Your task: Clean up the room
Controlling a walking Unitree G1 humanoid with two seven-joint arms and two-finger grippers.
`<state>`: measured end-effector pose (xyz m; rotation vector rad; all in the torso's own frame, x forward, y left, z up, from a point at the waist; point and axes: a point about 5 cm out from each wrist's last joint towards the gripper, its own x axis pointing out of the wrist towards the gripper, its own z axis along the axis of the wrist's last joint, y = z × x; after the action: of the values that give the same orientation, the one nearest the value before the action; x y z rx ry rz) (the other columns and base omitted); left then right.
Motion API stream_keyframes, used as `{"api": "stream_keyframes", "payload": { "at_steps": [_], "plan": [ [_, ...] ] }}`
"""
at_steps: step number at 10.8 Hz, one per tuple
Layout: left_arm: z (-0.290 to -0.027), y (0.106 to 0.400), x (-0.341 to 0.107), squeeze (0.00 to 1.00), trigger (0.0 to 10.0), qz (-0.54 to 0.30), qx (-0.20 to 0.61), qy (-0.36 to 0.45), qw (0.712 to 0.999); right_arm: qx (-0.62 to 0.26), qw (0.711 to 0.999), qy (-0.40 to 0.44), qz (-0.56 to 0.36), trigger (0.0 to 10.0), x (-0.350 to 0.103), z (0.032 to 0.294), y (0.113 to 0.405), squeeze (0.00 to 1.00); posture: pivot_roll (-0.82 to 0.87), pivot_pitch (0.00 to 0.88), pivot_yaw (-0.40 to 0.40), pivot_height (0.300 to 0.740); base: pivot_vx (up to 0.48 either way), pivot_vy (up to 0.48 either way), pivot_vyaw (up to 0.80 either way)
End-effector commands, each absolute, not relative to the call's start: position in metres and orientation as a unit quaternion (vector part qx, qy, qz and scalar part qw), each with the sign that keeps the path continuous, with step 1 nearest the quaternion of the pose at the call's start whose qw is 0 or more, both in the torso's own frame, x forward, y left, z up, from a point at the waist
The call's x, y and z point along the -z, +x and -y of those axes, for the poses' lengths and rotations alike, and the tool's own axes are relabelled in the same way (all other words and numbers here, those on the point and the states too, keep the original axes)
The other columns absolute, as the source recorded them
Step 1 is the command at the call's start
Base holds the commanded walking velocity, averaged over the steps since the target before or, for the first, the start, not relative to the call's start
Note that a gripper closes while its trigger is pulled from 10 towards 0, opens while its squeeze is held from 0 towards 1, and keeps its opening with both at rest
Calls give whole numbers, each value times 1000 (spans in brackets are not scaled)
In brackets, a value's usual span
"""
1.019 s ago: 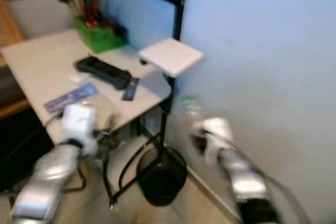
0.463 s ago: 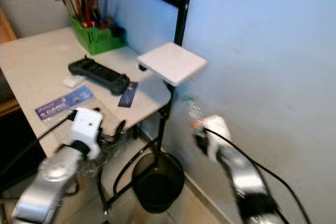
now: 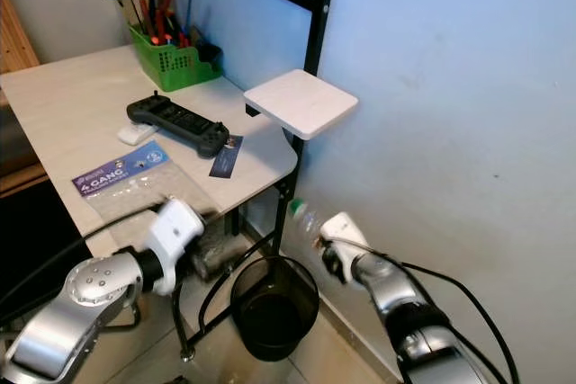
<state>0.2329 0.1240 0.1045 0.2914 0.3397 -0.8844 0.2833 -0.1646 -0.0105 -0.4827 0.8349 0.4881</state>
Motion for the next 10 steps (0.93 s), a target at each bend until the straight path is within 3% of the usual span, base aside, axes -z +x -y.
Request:
{"api": "stream_keyframes", "payload": {
  "at_steps": [1, 5, 7, 10],
  "plan": [
    [-119, 231, -110, 0, 10000, -168, 454, 148, 863, -247, 842, -270, -397, 10000, 11, 161, 285, 0, 100, 0, -64, 740, 0, 0, 0],
    [-117, 220, -110, 0, 10000, -190, 476, 149, 846, -259, 823, -284, -419, 10000, 26, 138, 276, 0, 111, 0, -76, 740, 0, 0, 0],
    [-119, 208, -110, 0, 10000, -203, 472, 158, 843, -246, 853, -190, -420, 10000, 29, 117, 272, 0, 122, 0, -98, 740, 0, 0, 0],
    [-120, 197, -114, 0, 10000, -204, 465, 159, 847, -218, 871, -123, -423, 10000, 32, 107, 269, 0, 132, 8, -104, 740, 0, 0, 0]
  ]
}}
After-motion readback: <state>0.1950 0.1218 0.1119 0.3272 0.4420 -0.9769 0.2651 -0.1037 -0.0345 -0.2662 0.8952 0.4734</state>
